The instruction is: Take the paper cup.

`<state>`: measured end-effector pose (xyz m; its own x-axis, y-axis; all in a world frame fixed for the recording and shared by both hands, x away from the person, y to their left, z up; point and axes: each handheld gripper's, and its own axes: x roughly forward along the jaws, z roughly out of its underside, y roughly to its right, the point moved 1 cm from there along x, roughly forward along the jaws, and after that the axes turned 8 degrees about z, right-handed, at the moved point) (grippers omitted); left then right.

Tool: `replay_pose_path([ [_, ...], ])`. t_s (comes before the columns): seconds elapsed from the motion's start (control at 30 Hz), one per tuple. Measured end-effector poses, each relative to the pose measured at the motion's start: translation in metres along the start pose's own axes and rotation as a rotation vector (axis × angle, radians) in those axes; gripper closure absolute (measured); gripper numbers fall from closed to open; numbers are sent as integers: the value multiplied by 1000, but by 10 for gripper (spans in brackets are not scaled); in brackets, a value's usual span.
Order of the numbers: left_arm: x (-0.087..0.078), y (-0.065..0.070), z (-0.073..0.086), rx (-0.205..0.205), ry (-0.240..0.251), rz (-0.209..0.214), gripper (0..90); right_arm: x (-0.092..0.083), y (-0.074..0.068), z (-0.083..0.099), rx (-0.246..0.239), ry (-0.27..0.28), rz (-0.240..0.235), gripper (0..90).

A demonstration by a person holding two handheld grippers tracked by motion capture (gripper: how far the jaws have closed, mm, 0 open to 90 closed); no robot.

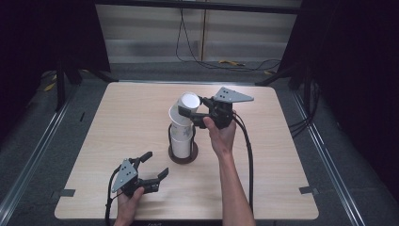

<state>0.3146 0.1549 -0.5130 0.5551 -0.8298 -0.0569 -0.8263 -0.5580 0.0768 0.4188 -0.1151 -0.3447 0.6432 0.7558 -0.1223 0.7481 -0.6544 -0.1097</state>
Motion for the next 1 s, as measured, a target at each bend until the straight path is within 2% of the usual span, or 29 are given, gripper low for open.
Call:
replay_pose_path([
  [0.13,0,0,0,5,-3,6,158,-4,1,1,11,16,5,357],
  [0.2,0,0,-1,27,-19,12,158,-7,2,4,17,25,5,357],
  [0.33,1,0,0,19,-16,7,158,-13,3,4,33,50,-3,357],
  [0.53,1,0,-1,15,-26,14,159,-21,3,8,38,39,-5,357],
  [0.57,1,-1,-1,26,-30,18,159,-23,4,9,41,49,-7,357],
  [0.67,0,-2,-1,17,-24,18,160,-31,5,11,45,50,-1,357],
  [0.7,1,-2,-1,-3,-22,18,160,-36,6,12,46,54,5,357],
  [0.87,2,-3,-1,-4,-37,18,160,-47,8,15,60,61,3,358],
  [1.0,4,-4,-2,-11,-55,18,161,-54,9,20,56,46,5,359],
])
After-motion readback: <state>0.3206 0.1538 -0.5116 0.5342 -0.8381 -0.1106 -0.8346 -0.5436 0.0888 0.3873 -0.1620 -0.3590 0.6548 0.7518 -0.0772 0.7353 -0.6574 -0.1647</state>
